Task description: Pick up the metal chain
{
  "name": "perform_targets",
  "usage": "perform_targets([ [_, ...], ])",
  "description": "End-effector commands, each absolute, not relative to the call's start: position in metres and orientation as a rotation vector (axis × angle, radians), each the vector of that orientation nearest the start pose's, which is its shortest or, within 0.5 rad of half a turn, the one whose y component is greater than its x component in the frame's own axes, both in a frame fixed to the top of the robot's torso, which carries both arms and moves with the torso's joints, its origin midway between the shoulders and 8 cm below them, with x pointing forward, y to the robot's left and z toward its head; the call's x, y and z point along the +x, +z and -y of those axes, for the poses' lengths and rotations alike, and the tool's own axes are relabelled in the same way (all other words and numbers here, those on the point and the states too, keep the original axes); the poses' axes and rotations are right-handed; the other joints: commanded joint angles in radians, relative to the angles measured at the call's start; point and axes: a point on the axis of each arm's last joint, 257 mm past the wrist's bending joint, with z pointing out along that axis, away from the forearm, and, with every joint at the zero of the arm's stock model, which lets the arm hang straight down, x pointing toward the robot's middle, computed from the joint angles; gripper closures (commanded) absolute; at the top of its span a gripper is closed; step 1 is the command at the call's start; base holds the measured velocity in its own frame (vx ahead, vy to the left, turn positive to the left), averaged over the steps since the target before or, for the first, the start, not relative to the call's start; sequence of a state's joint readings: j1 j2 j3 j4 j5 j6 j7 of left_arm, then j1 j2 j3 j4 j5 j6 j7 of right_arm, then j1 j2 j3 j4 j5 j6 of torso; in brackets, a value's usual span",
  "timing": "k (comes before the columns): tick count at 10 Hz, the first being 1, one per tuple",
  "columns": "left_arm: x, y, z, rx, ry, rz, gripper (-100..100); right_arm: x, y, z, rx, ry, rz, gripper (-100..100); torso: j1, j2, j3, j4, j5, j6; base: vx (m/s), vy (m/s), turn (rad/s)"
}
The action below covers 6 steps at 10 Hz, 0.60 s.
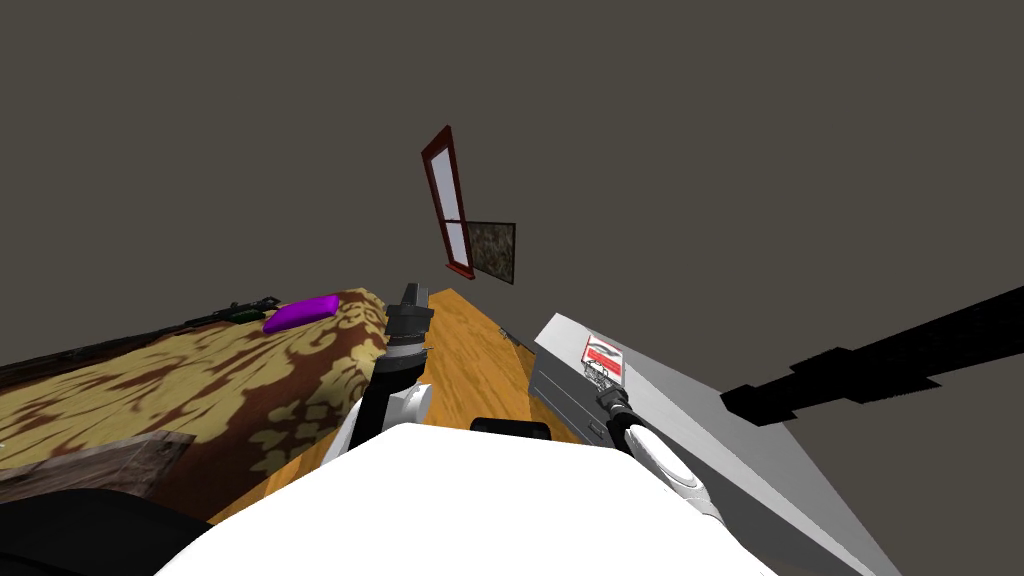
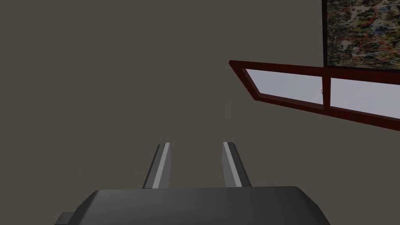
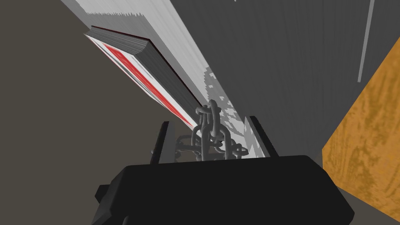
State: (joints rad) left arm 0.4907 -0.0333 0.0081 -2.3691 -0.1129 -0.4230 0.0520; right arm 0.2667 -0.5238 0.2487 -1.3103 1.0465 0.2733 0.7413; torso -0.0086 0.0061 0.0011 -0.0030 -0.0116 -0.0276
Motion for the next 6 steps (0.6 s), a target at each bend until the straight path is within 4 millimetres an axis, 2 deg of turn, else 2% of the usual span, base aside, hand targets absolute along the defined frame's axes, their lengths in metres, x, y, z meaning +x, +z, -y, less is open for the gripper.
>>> perform_targets([
  [1, 0.340, 0.052, -0.271, -0.618, -1.271, -0.619, 0, 0.358, -0.467, 0.438, -0.659, -0.719, -2.136, 100, 0.000, 0.000, 0.000, 0.000, 0.000, 0.000, 0.000, 0.000, 0.000],
  [4, 0.340, 0.052, -0.271, -0.618, -1.271, -0.619, 0, 0.358, -0.466, 0.437, -0.661, -0.718, -2.133, 100, 0.001, -0.001, -0.001, -0.001, 0.000, 0.001, 0.000, 0.000, 0.000],
  [5, 0.340, 0.052, -0.271, -0.618, -1.271, -0.619, 0, 0.359, -0.466, 0.437, -0.661, -0.717, -2.133, 0, 0.001, -0.001, -0.001, -0.001, 0.000, 0.001, 0.000, 0.000, 0.000],
  [6, 0.340, 0.052, -0.271, -0.618, -1.271, -0.619, 0, 0.362, -0.457, 0.444, -0.662, -0.726, -2.120, 100, 0.001, -0.001, -0.001, -0.001, 0.000, 0.001, -0.015, 0.054, -0.044],
])
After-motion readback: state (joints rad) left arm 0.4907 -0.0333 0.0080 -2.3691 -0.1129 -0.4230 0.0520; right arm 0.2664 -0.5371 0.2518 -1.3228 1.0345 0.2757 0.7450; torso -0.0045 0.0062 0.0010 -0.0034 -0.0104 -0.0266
